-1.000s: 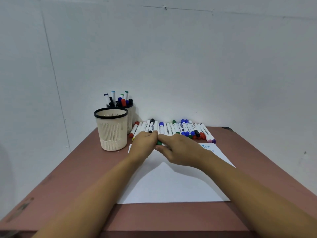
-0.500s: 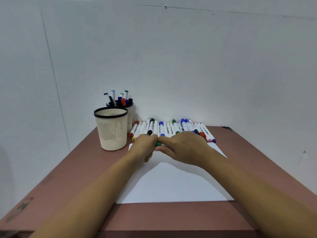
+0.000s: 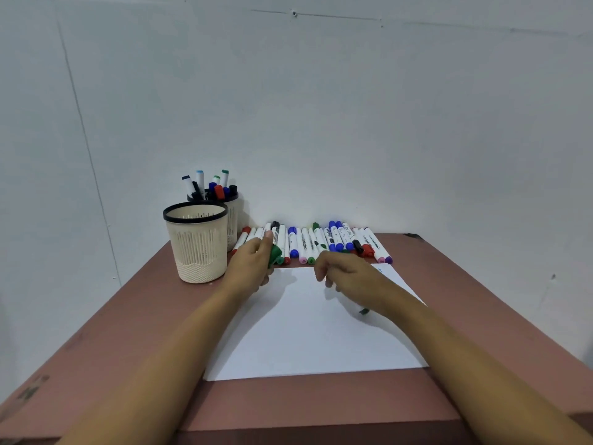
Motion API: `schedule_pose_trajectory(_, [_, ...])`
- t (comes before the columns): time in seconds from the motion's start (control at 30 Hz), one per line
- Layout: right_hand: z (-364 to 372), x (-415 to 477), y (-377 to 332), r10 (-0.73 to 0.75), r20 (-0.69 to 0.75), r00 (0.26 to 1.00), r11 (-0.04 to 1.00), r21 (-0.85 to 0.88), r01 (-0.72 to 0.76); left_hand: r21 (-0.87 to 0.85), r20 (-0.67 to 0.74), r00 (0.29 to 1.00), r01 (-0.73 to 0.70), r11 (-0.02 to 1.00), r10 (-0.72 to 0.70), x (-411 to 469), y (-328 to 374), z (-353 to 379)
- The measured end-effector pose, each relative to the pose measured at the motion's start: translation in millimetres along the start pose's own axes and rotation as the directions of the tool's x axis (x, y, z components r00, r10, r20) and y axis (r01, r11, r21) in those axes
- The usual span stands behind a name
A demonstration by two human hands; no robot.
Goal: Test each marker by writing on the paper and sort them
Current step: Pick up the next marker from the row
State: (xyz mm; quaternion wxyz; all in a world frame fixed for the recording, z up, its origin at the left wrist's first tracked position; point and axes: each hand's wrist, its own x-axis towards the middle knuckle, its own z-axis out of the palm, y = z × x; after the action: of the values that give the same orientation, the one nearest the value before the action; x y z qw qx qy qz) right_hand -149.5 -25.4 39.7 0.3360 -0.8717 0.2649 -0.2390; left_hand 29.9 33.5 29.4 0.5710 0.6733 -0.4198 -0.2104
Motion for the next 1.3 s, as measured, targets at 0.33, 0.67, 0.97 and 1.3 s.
schedule_pose_trajectory(0.33, [-10.4,-10.3,6.8,0.187,0.027,0.982,0.562,0.817,-0.129,-0.314,0.226,0.951,0.277,0.908,-0.212,-9.5,7.7,-2.2])
schedule_pose_trajectory(0.67, [-25.2,-19.0,15.8,0.550,-0.216,0.807,0.645,0.724,-0.246,0.246,0.219,0.970,-0.163,0.956,0.109,-8.0,17.2,-7.7])
schedule_pose_trajectory(0.97, [-24.5,-34.8,46.4,0.529,-0.514,0.676,0.811,0.540,-0.225,0.698,0.214,0.965,-0.259,0.668,0.152,-22.6,-16.8,-8.9])
schedule_pose_trajectory(1.3, [-17.0,-36.0,54.3,0.490,-0.532,0.690,0.858,0.433,-0.276,0.731,0.257,0.960,-0.268,0.627,0.110,-26.2,-31.1,-5.3])
